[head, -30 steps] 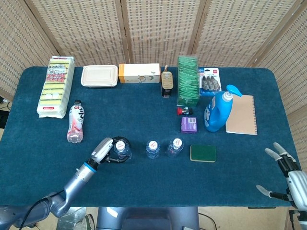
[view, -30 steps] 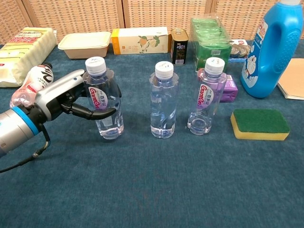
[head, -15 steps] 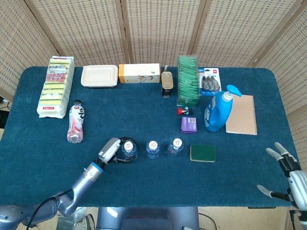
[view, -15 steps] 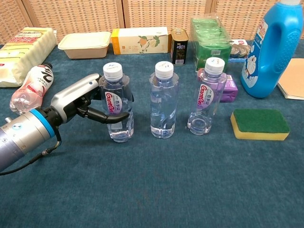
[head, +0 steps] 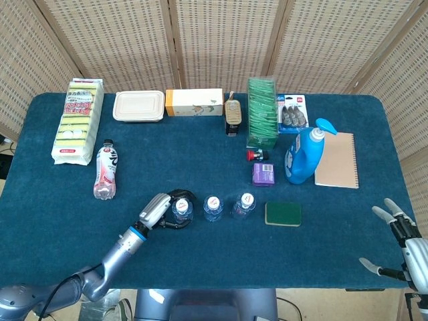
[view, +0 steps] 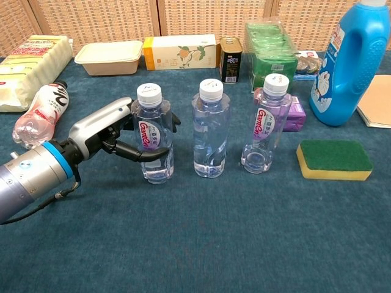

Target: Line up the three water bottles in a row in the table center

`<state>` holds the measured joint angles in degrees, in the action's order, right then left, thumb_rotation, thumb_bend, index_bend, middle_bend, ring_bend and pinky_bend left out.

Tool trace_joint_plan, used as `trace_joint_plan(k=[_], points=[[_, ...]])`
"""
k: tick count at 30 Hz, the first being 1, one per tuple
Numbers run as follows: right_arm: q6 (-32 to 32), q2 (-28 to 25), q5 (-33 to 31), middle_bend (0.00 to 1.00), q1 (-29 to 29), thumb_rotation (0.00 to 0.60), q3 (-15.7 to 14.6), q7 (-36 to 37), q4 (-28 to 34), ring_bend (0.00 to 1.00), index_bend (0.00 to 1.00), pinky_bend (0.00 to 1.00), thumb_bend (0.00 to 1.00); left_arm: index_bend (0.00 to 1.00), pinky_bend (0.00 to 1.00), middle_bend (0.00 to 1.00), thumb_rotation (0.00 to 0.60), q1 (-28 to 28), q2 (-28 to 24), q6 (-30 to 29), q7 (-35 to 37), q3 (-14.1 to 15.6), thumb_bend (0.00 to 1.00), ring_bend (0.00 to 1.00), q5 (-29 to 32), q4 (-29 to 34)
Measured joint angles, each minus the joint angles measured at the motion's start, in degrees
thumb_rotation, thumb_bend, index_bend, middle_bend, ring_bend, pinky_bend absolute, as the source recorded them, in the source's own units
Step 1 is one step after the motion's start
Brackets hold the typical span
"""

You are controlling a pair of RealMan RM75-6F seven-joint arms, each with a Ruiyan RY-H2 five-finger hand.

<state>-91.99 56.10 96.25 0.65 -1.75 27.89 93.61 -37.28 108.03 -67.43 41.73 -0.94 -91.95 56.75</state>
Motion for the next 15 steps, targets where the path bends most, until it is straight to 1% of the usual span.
trace_joint_plan(k=[1,3,6,9,15], points=[[0.0,0.0,0.0,0.0,0.0,0.6,0.0,0.0,0.0,0.0,0.13,0.07,0.0,0.16,0.33,0.09,0.6,0.0,-0.1,0.0,0.1,0.1,0.33,0.11,-0.1,0.0],[0.0,0.0,0.0,0.0,0.0,0.6,0.0,0.0,0.0,0.0,0.13,0.07,0.0,0.07,0.29,0.04,0.6,0.0,-0.1,-0.2,0.1,0.1,0.32,0.07,-0.1,0.0],[-0.1,0.0,0.0,0.0,0.0,0.6,0.0,-0.1,0.0,0.0,0.13,0.07,0.0,0.0,0.24,0.01,0.6,0.0,-0.2,-0.4,0.2,0.1,0.3,0.03,-0.1,0.0],[-0.1,0.0,-0.1,0.0,0.0,0.6,0.0,-0.1,0.0,0.0,0.13,0.07,0.0,0.0,0.23,0.0,0.6,0.0,-0.5,-0.3,0.7,0.3,0.27,0.01,-0.2,0.3],[-0.1,0.0,0.1,0.0,0.0,0.6,0.0,-0.2,0.1,0.0,0.13,0.07,0.0,0.0,0.23,0.0,0.6,0.0,-1.4,-0.3,2.2,1.1,0.26,0.01,-0.7,1.4]])
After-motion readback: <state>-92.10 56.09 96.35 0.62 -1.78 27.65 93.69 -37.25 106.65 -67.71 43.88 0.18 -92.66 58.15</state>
